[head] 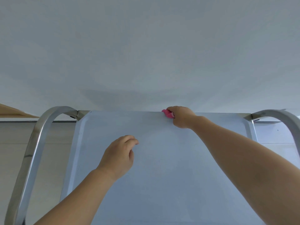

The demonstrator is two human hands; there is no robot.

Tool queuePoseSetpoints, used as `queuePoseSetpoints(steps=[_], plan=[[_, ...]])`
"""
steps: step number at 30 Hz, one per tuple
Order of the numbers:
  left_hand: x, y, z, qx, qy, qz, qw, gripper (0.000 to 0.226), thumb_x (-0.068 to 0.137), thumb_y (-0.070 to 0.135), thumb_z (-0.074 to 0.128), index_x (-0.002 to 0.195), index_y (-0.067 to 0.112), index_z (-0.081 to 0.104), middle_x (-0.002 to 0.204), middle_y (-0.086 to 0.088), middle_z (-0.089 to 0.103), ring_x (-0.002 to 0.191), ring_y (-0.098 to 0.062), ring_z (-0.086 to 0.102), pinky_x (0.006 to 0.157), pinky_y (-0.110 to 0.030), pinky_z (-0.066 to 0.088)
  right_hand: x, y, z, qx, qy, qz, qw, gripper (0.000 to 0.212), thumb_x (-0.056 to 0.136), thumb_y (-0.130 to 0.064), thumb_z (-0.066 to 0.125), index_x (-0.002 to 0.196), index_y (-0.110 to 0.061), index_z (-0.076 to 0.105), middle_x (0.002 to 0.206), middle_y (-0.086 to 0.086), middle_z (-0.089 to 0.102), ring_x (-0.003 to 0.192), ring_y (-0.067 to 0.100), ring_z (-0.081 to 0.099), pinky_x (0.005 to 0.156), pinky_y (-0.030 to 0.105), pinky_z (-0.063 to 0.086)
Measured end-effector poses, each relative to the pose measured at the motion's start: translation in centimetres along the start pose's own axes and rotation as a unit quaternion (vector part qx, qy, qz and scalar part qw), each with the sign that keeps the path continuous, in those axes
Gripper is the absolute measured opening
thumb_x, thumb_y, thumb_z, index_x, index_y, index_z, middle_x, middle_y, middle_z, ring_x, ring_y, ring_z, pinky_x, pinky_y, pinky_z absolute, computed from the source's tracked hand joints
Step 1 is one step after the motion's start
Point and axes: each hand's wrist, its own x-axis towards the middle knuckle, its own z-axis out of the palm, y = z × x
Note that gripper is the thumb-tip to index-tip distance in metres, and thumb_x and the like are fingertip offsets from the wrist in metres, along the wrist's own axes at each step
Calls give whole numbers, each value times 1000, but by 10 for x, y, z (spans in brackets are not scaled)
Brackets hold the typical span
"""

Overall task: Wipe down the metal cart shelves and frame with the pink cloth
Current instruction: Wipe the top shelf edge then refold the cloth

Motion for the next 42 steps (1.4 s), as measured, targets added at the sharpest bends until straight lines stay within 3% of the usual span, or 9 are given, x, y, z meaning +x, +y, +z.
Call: queuePoseSetpoints(steps=[15, 22, 31, 37, 42], plan=[[21, 21, 11, 6, -20, 17, 1000, 34, 75, -8, 57, 102, 10, 67, 109, 0, 65, 95, -23, 63, 79, -24, 45, -10, 33, -3, -16, 10, -5, 1000, 31, 84, -6, 36, 105, -18, 56, 98, 1, 61, 90, 26, 56, 69, 30, 42], [34, 39, 22, -10, -29, 8, 1000, 35, 78, -5, 53, 107, 12, 66, 113, 1, 64, 101, -22, 61, 81, -23, 44, -20, 58, -8, -19, 26, -3, 999, 30, 85, -6, 36, 106, -16, 56, 99, 2, 61, 90, 25, 55, 70, 28, 36], [51, 66, 30, -15, -48, 13, 999, 40, 84, 0, 50, 119, 14, 61, 123, 3, 60, 113, -19, 56, 90, -24, 41, -33, 91, -13, -14, 29, 15, 999, 37, 82, -5, 38, 110, -21, 56, 102, -1, 61, 94, 26, 55, 74, 29, 39], [62, 87, 34, -12, -68, 17, 997, 46, 88, 4, 45, 131, 17, 51, 132, 4, 54, 121, -16, 50, 96, -24, 39, -44, 112, -21, -21, 43, 19, 999, 36, 84, -5, 38, 112, -17, 57, 104, 1, 63, 94, 25, 55, 73, 27, 33], [69, 98, 41, -22, -80, 18, 996, 48, 88, 4, 45, 134, 18, 48, 129, 3, 56, 119, -17, 51, 95, -26, 41, -49, 126, -23, -23, 49, 26, 998, 35, 83, -5, 38, 110, -16, 57, 101, 1, 62, 94, 25, 56, 74, 26, 33]])
